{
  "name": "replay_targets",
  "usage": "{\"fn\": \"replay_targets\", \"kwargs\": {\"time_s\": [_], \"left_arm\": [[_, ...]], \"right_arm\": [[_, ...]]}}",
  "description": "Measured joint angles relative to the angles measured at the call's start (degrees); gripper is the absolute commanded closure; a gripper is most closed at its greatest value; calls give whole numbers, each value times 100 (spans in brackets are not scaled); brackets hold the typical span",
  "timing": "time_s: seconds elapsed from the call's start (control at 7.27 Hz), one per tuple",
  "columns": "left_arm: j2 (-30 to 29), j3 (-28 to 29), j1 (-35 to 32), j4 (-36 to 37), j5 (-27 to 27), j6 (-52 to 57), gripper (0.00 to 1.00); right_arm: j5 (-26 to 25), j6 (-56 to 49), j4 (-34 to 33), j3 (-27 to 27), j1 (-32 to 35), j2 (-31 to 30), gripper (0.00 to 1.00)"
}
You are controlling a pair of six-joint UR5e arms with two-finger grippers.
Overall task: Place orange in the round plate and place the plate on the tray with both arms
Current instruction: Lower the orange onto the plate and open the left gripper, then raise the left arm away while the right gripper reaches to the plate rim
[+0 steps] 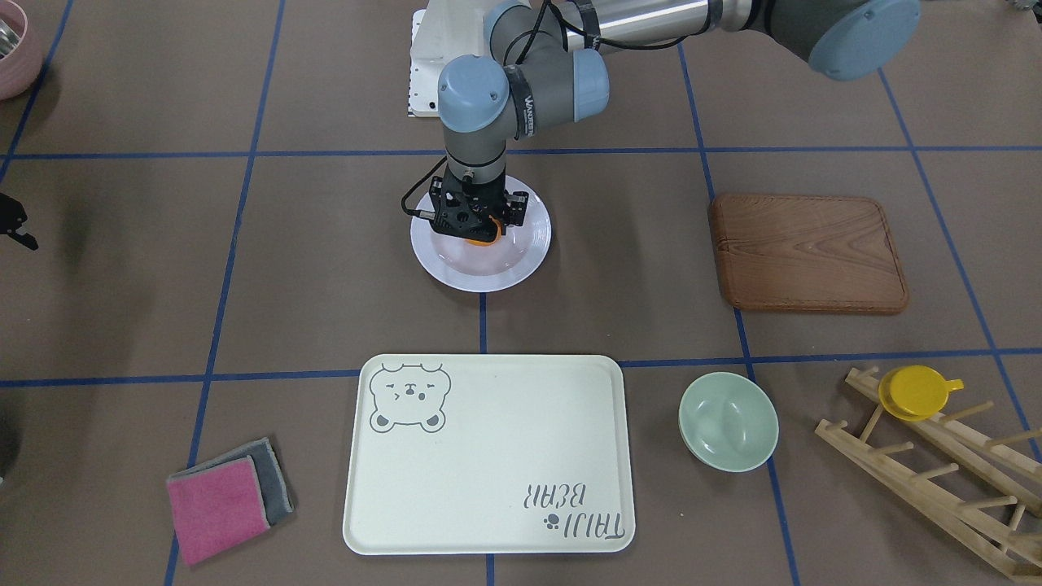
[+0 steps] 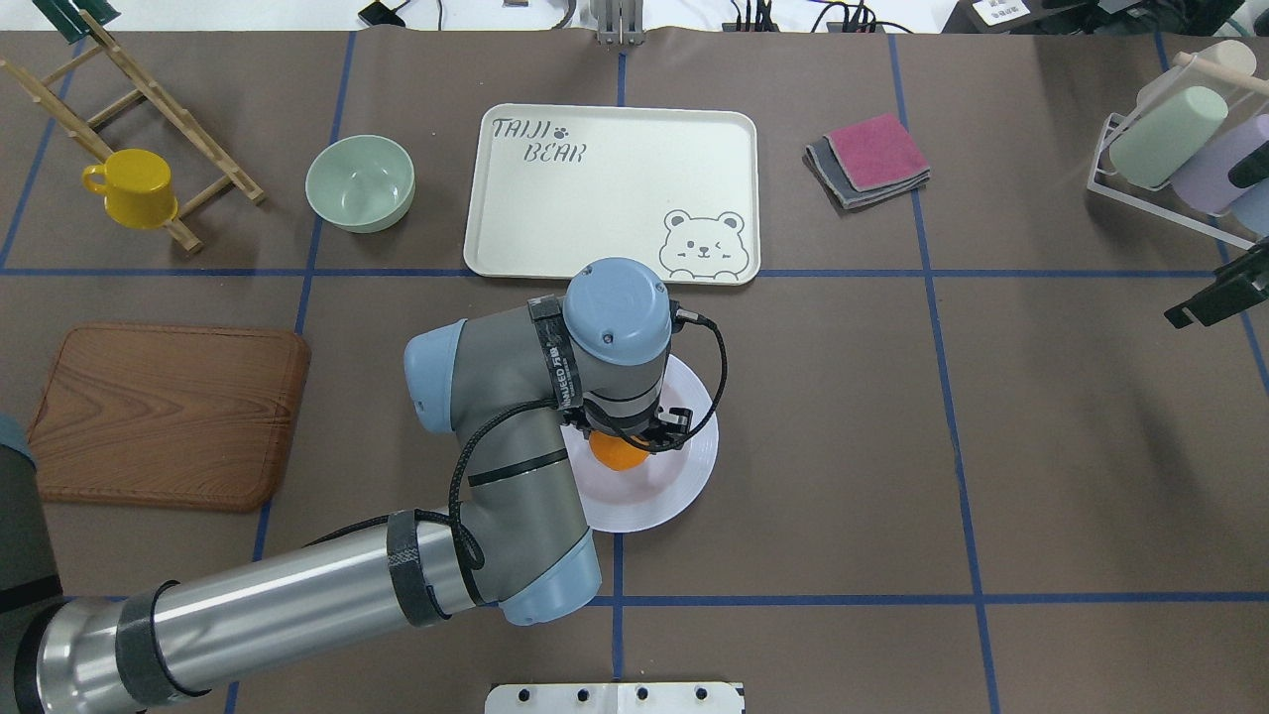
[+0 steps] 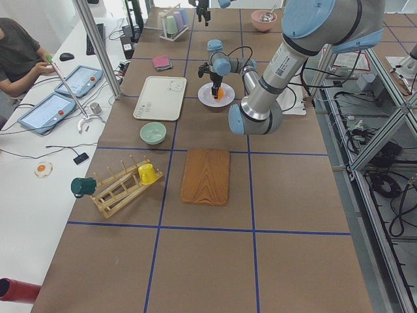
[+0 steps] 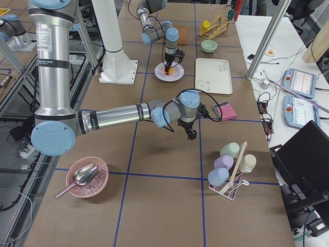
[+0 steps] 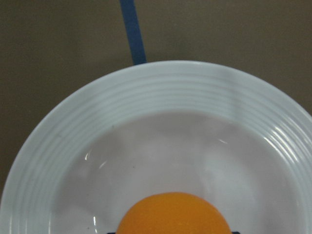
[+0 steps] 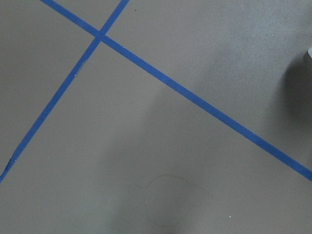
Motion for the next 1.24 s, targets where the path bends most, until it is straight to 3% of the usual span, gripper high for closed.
{"fn": "replay_targets", "kwargs": {"time_s": [0.55, 0.83, 1.1, 1.24], "left_arm": [[65, -62, 4, -54, 95, 4, 1], [668, -1102, -208, -24, 67, 85, 1], [1537, -2500, -605, -15, -32, 406, 1], [1775, -2786, -832, -35, -56, 497, 1]], "right_arm": [[-50, 41, 15, -4, -101, 55, 0], [-66, 693, 18, 74, -268, 290, 0], [-216, 2123, 24, 286, -882, 692, 0], [-315, 2863, 25, 365, -1280, 977, 0]]}}
